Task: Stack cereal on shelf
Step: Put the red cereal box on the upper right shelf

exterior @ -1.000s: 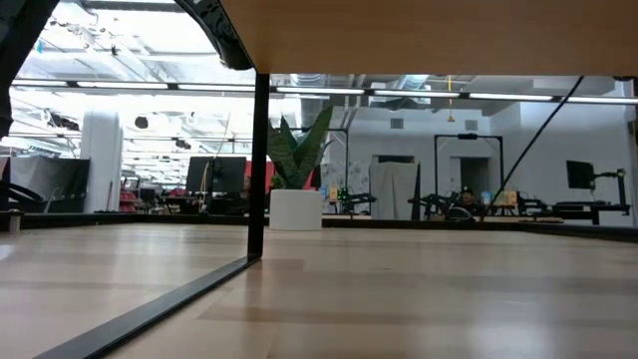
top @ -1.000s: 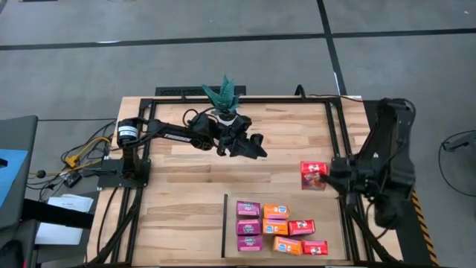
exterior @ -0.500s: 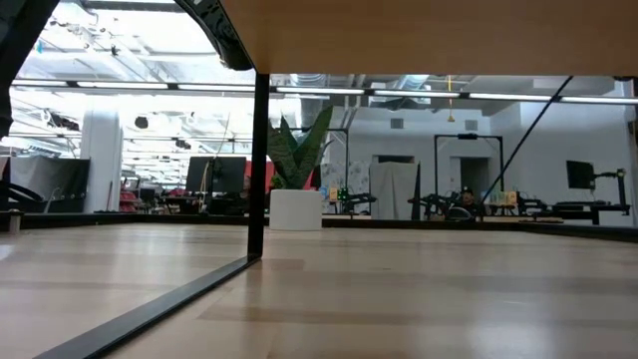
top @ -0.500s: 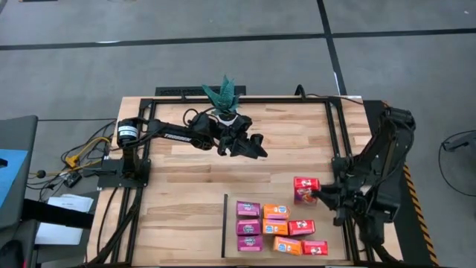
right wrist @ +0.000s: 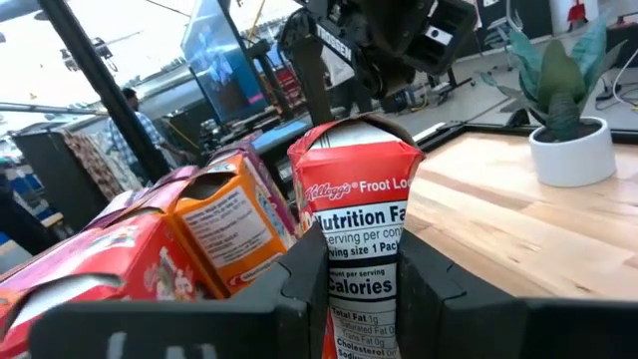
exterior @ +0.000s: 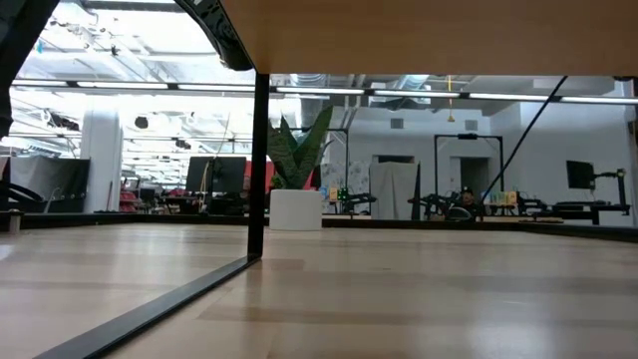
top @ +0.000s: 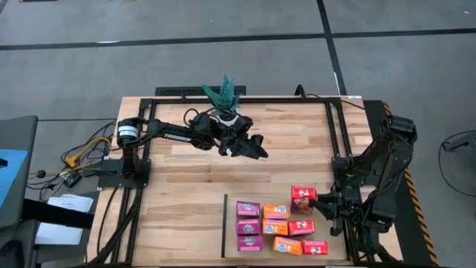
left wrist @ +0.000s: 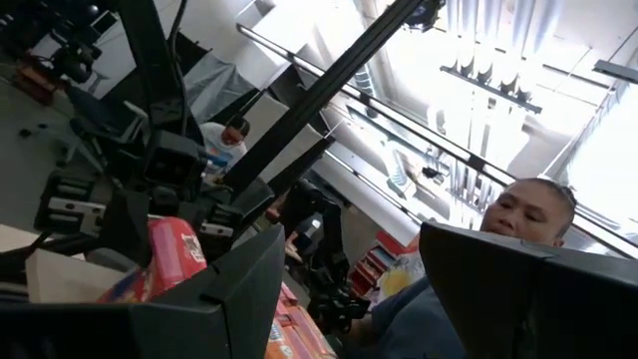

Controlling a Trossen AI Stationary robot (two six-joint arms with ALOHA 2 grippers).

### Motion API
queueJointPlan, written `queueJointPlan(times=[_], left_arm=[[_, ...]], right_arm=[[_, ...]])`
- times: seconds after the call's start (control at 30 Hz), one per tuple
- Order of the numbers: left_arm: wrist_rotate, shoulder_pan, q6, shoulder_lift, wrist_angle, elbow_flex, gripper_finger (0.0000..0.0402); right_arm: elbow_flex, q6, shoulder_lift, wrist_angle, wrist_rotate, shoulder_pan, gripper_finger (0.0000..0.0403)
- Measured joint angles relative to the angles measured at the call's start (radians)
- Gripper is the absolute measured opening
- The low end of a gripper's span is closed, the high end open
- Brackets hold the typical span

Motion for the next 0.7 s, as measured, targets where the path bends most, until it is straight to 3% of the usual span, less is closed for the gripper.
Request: queueJointPlan(times=[0.33, 0.7], left_arm=[[0.0, 0.0, -0.007, 0.0, -0.008, 0.0, 0.0224], [0.017, -0.003, -0.019, 0.0, -0.026, 0.0, 0.0224]], right_arm=[[0.0, 0.006, 0.014, 0.023, -0.028, 0.037, 0.0114], [0.0, 0.018, 0.009, 0.04, -0.158, 0.043, 0.021]])
